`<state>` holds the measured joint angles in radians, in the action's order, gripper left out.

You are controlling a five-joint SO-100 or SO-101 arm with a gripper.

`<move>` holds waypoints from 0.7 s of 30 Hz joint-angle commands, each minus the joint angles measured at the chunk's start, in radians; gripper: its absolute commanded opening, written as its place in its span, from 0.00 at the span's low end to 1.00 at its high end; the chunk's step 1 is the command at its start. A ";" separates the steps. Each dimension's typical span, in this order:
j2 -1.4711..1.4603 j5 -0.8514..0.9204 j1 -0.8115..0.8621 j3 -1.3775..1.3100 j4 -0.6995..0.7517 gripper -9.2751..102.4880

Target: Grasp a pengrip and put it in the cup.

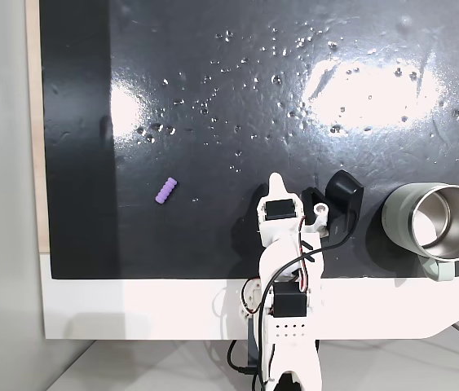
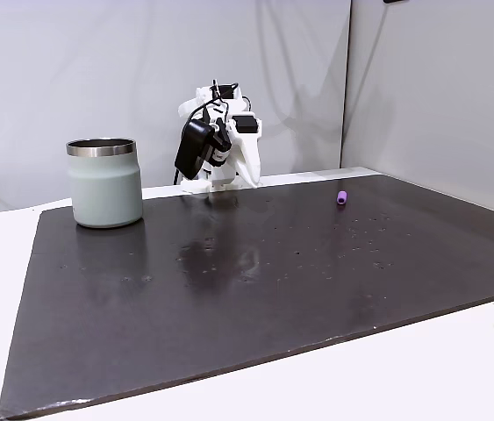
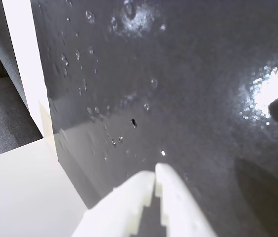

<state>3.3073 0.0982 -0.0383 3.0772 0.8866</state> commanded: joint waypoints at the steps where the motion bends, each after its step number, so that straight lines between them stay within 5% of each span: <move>1: 0.009 0.040 -0.032 0.002 -0.055 0.08; 21: 0.009 0.143 -0.077 -0.164 0.014 0.08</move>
<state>3.3073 0.2117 -0.0920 3.0189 0.8805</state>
